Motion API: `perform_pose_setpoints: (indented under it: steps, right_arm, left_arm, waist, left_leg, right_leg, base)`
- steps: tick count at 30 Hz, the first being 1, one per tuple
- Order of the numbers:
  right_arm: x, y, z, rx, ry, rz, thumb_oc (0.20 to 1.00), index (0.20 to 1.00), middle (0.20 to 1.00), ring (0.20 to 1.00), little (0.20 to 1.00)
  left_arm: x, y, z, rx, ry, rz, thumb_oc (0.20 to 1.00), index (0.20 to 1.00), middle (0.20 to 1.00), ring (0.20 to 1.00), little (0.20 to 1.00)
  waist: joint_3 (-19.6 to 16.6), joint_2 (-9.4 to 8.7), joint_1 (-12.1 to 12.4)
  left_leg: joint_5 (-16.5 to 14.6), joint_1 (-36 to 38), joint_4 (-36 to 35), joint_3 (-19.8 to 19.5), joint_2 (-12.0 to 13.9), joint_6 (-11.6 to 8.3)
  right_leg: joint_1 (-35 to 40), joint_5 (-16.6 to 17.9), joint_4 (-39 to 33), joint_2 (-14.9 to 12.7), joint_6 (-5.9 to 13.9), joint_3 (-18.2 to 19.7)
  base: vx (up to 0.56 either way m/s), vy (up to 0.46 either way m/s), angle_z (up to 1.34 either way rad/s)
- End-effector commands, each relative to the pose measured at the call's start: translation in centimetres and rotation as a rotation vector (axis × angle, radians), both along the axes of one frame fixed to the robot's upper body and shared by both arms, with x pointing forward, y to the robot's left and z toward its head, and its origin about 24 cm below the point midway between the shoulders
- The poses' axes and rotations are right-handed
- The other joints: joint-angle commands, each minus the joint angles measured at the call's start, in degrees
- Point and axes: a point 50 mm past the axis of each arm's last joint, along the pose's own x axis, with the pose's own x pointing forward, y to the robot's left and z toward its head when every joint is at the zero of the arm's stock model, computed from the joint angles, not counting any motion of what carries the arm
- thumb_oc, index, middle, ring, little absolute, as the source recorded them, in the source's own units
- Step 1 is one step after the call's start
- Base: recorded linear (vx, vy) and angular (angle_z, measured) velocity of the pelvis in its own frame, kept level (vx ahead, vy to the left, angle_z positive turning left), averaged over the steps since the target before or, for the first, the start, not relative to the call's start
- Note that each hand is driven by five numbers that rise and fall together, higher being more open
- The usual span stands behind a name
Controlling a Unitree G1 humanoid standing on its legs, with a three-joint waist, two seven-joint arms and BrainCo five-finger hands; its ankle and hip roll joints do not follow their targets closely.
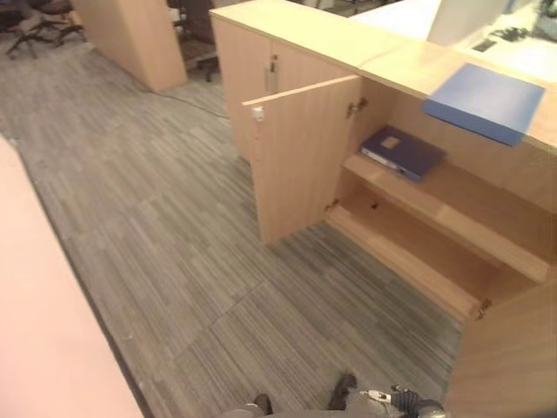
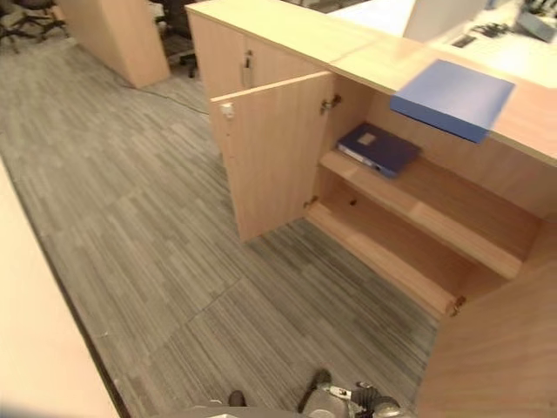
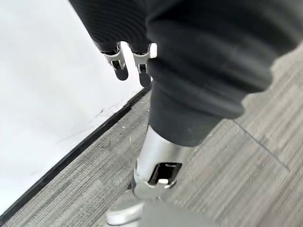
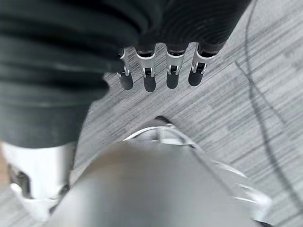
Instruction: Put the empty folder in the office cabinet
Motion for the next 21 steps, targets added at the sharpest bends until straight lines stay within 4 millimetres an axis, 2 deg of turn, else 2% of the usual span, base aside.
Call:
perform_pose_setpoints:
  steps: [1, 2, 3, 4, 5, 6, 7, 8, 10, 12, 13, 14, 15, 16, 17, 19, 21]
  right_arm:
    - [-2.6, -0.3, -0.6, -0.024, 0.093, -0.008, 1.000, 1.000, 1.000, 1.000, 1.000]
    - [-2.6, -0.3, -0.6, -0.024, 0.094, -0.008, 1.000, 1.000, 1.000, 1.000, 1.000]
    - [-3.7, -0.1, -0.8, -0.032, 0.146, 0.039, 1.000, 1.000, 1.000, 1.000, 1.000]
    - [-4.1, 0.1, -0.9, -0.033, 0.164, 0.069, 1.000, 1.000, 1.000, 1.000, 1.000]
    - [-4.1, 0.1, -0.9, -0.033, 0.164, 0.069, 1.000, 1.000, 1.000, 1.000, 1.000]
    - [-4.3, 0.2, -1.0, -0.032, 0.169, 0.064, 1.000, 1.000, 1.000, 1.000, 1.000]
    - [-4.3, 0.1, -1.0, -0.032, 0.169, 0.064, 1.000, 1.000, 1.000, 1.000, 1.000]
    - [-3.3, -0.1, -0.7, -0.029, 0.120, 0.007, 1.000, 1.000, 1.000, 1.000, 1.000]
    - [-2.3, -0.1, -0.6, -0.014, 0.077, -0.034, 1.000, 1.000, 1.000, 1.000, 1.000]
    - [-1.3, -0.2, -0.3, -0.015, 0.044, -0.035, 1.000, 1.000, 1.000, 1.000, 1.000]
    - [-0.5, -0.5, -0.1, -0.024, 0.015, -0.027, 1.000, 1.000, 1.000, 1.000, 1.000]
    - [0.0, -0.6, 0.1, -0.030, 0.005, -0.019, 1.000, 1.000, 1.000, 1.000, 1.000]
    - [0.0, -0.6, 0.1, -0.030, 0.005, -0.019, 1.000, 1.000, 1.000, 1.000, 1.000]
    - [0.4, -0.7, 0.2, -0.044, -0.001, 0.008, 1.000, 1.000, 1.000, 1.000, 1.000]
    - [0.4, -0.8, 0.3, -0.049, -0.001, 0.011, 1.000, 1.000, 1.000, 1.000, 1.000]
    - [0.1, -1.0, 0.2, -0.055, 0.011, 0.013, 1.000, 1.000, 1.000, 1.000, 1.000]
    - [0.1, -0.9, 0.2, -0.054, 0.011, 0.013, 1.000, 1.000, 1.000, 1.000, 1.000]
  left_arm:
    - [0.3, 0.9, 0.3, 0.028, 0.017, -0.069, 1.000, 1.000, 1.000, 1.000, 1.000]
    - [0.2, 0.9, 0.3, 0.028, 0.018, -0.070, 1.000, 1.000, 1.000, 1.000, 1.000]
    - [0.6, 0.6, 0.2, 0.028, 0.017, -0.103, 1.000, 1.000, 1.000, 1.000, 1.000]
    - [0.9, 0.5, 0.2, 0.029, 0.011, -0.111, 1.000, 1.000, 1.000, 1.000, 1.000]
    - [0.8, 0.5, 0.2, 0.029, 0.011, -0.111, 1.000, 1.000, 1.000, 1.000, 1.000]
    - [1.2, 0.3, 0.2, 0.027, -0.001, -0.114, 1.000, 1.000, 1.000, 1.000, 1.000]
    - [1.2, 0.3, 0.2, 0.027, -0.001, -0.114, 1.000, 1.000, 1.000, 1.000, 1.000]
    - [1.5, 0.2, 0.2, 0.023, -0.013, -0.110, 1.000, 1.000, 1.000, 1.000, 1.000]
    - [1.6, 0.2, 0.3, 0.024, -0.018, -0.100, 1.000, 1.000, 1.000, 1.000, 1.000]
    - [2.0, 0.3, 0.4, 0.027, -0.037, -0.090, 1.000, 1.000, 1.000, 1.000, 1.000]
    - [2.5, 0.3, 0.5, 0.033, -0.063, -0.079, 1.000, 1.000, 1.000, 1.000, 1.000]
    - [3.0, 0.2, 0.5, 0.030, -0.080, -0.071, 1.000, 1.000, 1.000, 1.000, 1.000]
    - [3.0, 0.2, 0.5, 0.031, -0.081, -0.071, 1.000, 1.000, 1.000, 1.000, 1.000]
    - [3.4, -0.3, 0.5, 0.018, -0.105, -0.066, 1.000, 1.000, 1.000, 1.000, 1.000]
    - [3.5, -0.5, 0.5, 0.014, -0.114, -0.056, 1.000, 1.000, 1.000, 1.000, 1.000]
    - [3.3, -0.7, 0.4, 0.009, -0.111, -0.057, 1.000, 1.000, 1.000, 1.000, 1.000]
    - [3.3, -0.7, 0.4, 0.009, -0.111, -0.057, 1.000, 1.000, 1.000, 1.000, 1.000]
  waist:
    - [0.3, -2.41, 1.0]
    - [0.3, -2.40, 1.0]
    - [-0.7, -2.62, 1.0]
    - [-1.1, -2.43, 0.8]
    - [-1.1, -2.39, 0.8]
    - [-1.4, -2.17, 0.4]
    - [-1.4, -2.14, 0.4]
    - [-1.4, -2.16, -0.5]
    - [-1.2, -2.27, -1.2]
    - [-0.1, -2.60, -0.7]
    - [0.7, -2.97, 0.0]
    - [1.2, -3.40, 0.4]
    - [1.2, -3.28, 0.3]
    - [1.7, -4.15, 1.5]
    - [1.9, -4.58, 2.3]
    - [1.7, -4.97, 3.4]
    - [1.7, -4.99, 3.4]
  left_leg:
    - [-5.7, 2.4, 0.8, -4.5, -4.3, -0.86]
    - [-5.8, 2.5, 0.8, -4.5, -4.3, -0.87]
    - [-6.6, 3.4, 0.8, -4.6, -3.1, -1.48]
    - [-6.6, 4.3, 0.8, -4.7, -2.2, -1.95]
    - [-6.6, 4.3, 0.8, -4.7, -2.1, -2.00]
    - [-7.7, 4.7, 3.0, -4.7, -0.3, -2.70]
    - [-7.9, 4.6, 3.3, -4.7, -0.3, -2.75]
    - [-8.8, 3.7, 9.4, -3.2, 2.4, -4.23]
    - [-6.0, 1.8, 19.0, -1.7, 5.7, -5.73]
    - [-1.2, -4.3, 34.9, -2.9, 7.8, -5.54]
    - [1.7, -7.2, 41.6, -4.4, 7.8, -5.11]
    - [2.7, -10.2, 45.1, -4.9, 8.8, -4.79]
    - [2.6, -10.5, 45.5, -5.1, 8.9, -4.87]
    - [1.0, -15.4, 45.8, -4.9, 9.6, -3.33]
    - [0.4, -18.0, 44.0, -5.6, 8.9, -2.90]
    - [0.2, -18.8, 36.8, -6.6, 8.2, -2.88]
    - [0.3, -18.7, 36.7, -6.6, 8.2, -2.87]
  right_leg:
    - [2.6, 7.3, -13.0, 3.5, 1.05, -3.8]
    - [2.7, 7.4, -13.1, 3.5, 1.04, -3.8]
    - [3.9, 6.5, -13.7, 4.4, 0.25, -4.2]
    - [4.0, 5.9, -12.9, 4.7, -0.17, -3.7]
    - [4.0, 5.8, -12.8, 4.8, -0.19, -3.7]
    - [4.7, 4.3, -11.5, 5.2, -1.10, -3.2]
    - [4.7, 4.2, -11.4, 5.3, -1.13, -3.2]
    - [5.5, 2.1, -10.2, 5.6, -2.36, -2.1]
    - [7.3, 0.1, -9.6, 7.1, -4.23, -0.6]
    - [9.5, -2.7, -9.3, 8.9, -7.18, 1.5]
    - [10.6, -3.8, -9.2, 9.4, -8.44, 2.4]
    - [11.4, -4.7, -9.0, 9.5, -9.14, 3.2]
    - [11.2, -4.8, -8.9, 9.7, -9.23, 3.1]
    - [12.8, -6.0, -8.9, 9.1, -9.32, 5.0]
    - [13.8, -6.2, -9.4, 8.9, -9.12, 6.0]
    - [14.9, -5.9, -10.3, 8.4, -8.09, 8.3]
    - [14.9, -5.9, -10.3, 8.4, -8.08, 8.3]
  base:
    - [0.17, -0.111, 0.03]
    - [0.38, -0.247, 0.14]
    - [0.31, -0.201, 0.14]
    - [0.31, -0.202, 0.07]
    - [0.29, -0.182, 0.09]
    - [0.18, -0.122, 0.08]
    - [0.34, -0.252, 0.08]
    - [0.23, -0.206, 0.01]
    - [0.27, -0.268, -0.09]
    - [0.20, -0.258, -0.40]
    - [0.15, -0.238, -0.44]
    - [0.09, -0.149, -0.64]
    - [0.17, -0.097, -1.20]
    - [0.20, -0.043, -1.08]
    - [0.29, -0.019, -0.98]
    - [0.19, 0.054, -0.46]
    - [0.16, 0.094, -0.47]
